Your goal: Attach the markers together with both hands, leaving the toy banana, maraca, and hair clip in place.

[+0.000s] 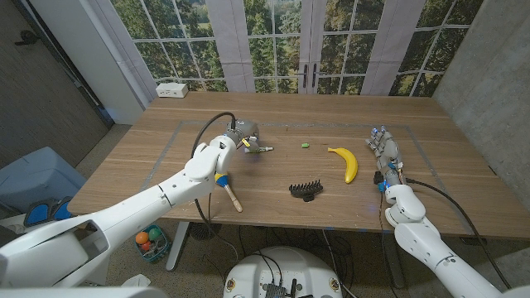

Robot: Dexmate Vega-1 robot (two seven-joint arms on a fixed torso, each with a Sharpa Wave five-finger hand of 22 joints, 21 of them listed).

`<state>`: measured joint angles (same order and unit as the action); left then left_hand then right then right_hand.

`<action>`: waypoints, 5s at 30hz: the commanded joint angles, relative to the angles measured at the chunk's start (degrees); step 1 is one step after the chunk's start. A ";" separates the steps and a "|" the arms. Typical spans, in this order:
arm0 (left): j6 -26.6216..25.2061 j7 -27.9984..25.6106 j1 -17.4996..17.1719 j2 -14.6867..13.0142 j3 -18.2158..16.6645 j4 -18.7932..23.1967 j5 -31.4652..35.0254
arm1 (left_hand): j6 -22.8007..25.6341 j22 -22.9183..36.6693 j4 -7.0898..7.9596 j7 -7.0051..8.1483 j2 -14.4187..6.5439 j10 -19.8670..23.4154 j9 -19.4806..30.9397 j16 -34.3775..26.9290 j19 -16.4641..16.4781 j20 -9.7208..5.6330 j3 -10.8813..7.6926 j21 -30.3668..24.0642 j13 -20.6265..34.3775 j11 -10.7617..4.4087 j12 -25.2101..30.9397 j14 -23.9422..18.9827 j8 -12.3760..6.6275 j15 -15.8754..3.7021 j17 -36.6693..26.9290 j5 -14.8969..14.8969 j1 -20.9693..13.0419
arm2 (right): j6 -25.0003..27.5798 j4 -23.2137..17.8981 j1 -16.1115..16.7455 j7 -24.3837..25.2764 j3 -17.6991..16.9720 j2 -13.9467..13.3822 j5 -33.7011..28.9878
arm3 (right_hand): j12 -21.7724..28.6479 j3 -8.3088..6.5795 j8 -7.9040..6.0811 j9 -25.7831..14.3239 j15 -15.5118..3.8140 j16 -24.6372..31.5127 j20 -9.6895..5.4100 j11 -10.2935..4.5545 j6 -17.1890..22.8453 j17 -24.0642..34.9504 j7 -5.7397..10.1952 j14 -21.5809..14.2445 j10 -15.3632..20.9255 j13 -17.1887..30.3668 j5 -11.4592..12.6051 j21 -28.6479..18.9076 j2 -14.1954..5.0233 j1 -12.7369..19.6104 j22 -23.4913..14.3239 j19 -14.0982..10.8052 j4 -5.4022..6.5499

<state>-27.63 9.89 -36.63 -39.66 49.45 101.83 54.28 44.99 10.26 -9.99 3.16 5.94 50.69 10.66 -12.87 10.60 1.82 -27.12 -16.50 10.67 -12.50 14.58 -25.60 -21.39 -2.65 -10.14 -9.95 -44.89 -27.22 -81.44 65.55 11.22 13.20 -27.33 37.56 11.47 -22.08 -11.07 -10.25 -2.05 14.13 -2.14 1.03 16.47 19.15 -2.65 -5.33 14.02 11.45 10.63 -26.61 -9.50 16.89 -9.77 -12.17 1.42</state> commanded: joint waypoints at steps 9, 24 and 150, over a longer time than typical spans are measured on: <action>0.23 -1.53 -0.49 0.24 1.08 -1.47 0.49 | 0.70 0.13 0.01 0.18 -0.26 0.82 0.04 0.14 0.82 -0.24 0.27 0.43 0.18 -0.14 -0.26 -0.99 0.34 -8.96 -0.16 0.00 -1.49 | 0.33 0.63 -0.51 -0.25 0.28 0.13 0.07 | 0.46 0.02 -0.02 -0.15 -1.16 0.29 -1.39 -0.07 0.73 0.05 0.19 -0.30 0.42 0.18 -0.20 0.50 0.09 -0.72 -0.05 -0.57 -0.30; 0.13 -1.75 -0.03 0.78 2.03 -3.28 1.72 | 0.08 0.14 -0.06 0.69 -1.21 0.53 0.09 0.37 1.85 -0.24 0.04 0.42 0.25 -0.25 -0.74 -1.54 1.25 -9.38 -0.17 -0.19 -3.07 | 0.26 1.22 -0.93 -0.38 0.49 0.16 -0.14 | 0.42 0.04 -0.04 -0.15 -1.01 0.34 -1.26 0.03 0.90 -0.03 0.22 -0.44 0.43 0.18 -0.20 0.77 0.12 -0.80 -0.05 -0.76 -0.49; 20.81 -44.10 -12.17 7.78 -17.22 -10.34 -41.76 | 18.48 1.77 0.80 2.64 -6.90 21.57 10.30 -9.91 16.81 -5.01 7.81 -0.79 18.95 0.68 10.12 -23.95 -7.13 -11.29 -12.44 -15.03 -25.85 | 32.01 -21.14 -0.47 16.65 5.20 -14.85 -27.60 | 1.71 -5.97 -1.74 -0.48 0.06 2.86 6.79 -0.52 6.83 -2.53 0.93 -8.73 5.84 1.22 2.54 4.26 2.56 17.81 -0.74 -5.75 -12.28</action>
<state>-10.07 -34.17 -47.63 -32.61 35.02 91.54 19.70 57.77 11.87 -9.36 0.00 1.54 64.44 11.47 -22.85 27.56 -2.87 -19.36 -16.96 12.87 -3.57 23.51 -50.01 -28.52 -6.48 -22.21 -24.56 -69.28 -3.13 -98.13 67.28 28.06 15.61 -38.41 15.01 12.81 -27.53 -12.53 -10.55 -1.74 16.78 4.32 0.41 22.83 16.38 -1.63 -13.84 19.56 12.40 12.94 -22.40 -7.18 33.88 -10.28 -17.80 -10.99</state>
